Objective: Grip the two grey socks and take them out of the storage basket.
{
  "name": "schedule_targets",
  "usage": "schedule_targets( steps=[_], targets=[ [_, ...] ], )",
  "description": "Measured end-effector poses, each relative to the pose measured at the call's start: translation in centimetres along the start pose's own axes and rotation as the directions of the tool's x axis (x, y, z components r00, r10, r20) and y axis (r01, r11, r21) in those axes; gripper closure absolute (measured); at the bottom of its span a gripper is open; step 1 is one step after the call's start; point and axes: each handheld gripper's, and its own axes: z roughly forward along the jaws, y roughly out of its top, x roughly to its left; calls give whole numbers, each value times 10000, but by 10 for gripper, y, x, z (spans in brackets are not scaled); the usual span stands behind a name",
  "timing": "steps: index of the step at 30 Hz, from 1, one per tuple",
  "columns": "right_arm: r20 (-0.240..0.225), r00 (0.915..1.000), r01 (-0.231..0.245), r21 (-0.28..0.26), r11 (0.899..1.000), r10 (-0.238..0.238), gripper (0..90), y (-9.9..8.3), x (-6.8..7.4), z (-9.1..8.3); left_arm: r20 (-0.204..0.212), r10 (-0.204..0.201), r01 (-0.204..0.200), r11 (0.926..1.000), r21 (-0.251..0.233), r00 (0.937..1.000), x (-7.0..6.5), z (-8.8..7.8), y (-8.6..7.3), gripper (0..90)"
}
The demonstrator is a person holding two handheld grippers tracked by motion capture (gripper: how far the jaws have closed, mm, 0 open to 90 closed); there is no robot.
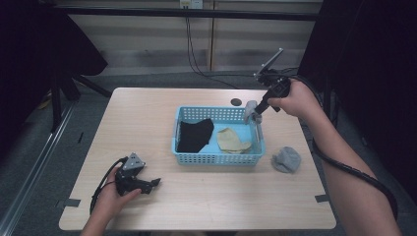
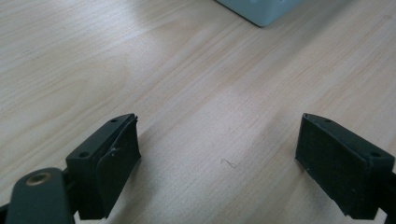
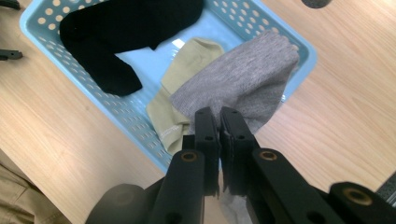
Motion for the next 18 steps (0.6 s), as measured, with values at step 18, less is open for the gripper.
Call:
schedule_targets(
  steps=[18],
  targets=[
    [184,9950,-979,-306,9947,985,865,-34,-38,-14,-9,-24,24,10000,-11,10000,0,0,0,129]
  ],
)
